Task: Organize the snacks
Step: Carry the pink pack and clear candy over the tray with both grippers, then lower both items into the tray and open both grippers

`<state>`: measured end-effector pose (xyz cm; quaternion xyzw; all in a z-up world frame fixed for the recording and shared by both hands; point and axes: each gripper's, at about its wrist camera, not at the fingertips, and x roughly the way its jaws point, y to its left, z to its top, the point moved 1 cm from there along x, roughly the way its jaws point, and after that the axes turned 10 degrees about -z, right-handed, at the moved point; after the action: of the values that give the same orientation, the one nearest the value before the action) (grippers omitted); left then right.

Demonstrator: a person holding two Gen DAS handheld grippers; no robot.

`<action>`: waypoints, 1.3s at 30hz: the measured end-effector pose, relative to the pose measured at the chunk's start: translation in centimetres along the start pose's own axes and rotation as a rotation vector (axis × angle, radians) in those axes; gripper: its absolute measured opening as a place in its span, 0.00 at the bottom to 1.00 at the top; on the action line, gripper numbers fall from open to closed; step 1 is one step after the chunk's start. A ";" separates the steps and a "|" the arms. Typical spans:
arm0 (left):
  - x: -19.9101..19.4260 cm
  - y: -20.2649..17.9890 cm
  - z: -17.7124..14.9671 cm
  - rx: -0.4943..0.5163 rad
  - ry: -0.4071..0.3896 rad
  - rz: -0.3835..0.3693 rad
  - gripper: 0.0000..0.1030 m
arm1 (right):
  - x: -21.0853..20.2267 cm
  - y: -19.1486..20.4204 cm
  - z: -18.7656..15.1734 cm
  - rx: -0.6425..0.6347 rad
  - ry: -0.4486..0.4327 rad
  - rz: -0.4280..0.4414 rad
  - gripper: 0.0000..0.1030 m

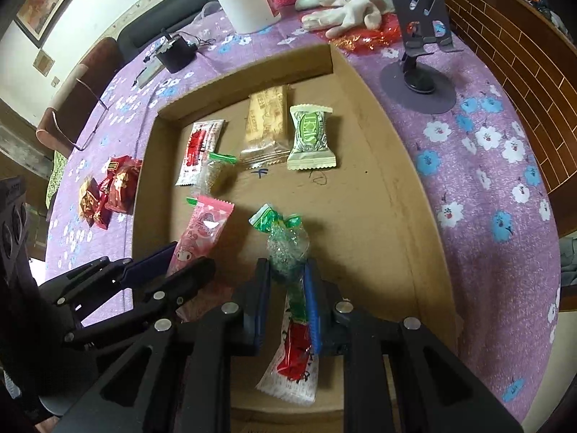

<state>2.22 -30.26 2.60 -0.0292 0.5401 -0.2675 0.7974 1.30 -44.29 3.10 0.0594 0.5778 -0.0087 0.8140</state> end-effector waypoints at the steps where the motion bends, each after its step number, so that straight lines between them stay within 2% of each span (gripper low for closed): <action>1: 0.0 0.0 0.0 0.000 -0.001 -0.001 0.29 | 0.1 0.0 0.0 -0.002 0.001 0.001 0.17; 16: 0.0 0.2 0.1 0.002 -0.008 -0.006 0.30 | 0.8 0.0 0.0 -0.008 0.013 -0.008 0.18; 20: -0.2 0.0 0.0 -0.002 -0.009 -0.012 0.33 | 0.3 0.0 -0.1 -0.007 0.002 -0.005 0.18; 28: -1.0 -0.1 0.0 -0.012 -0.024 -0.011 0.46 | -0.6 -0.4 -0.3 0.006 -0.011 -0.013 0.18; 39: -2.6 -0.6 -0.4 0.000 -0.052 -0.025 0.47 | -1.6 -0.4 -0.8 0.028 -0.026 -0.011 0.18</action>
<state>0.97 -29.48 4.82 -0.0431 0.5188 -0.2767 0.8077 -0.01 -44.66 4.27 0.0673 0.5672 -0.0223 0.8205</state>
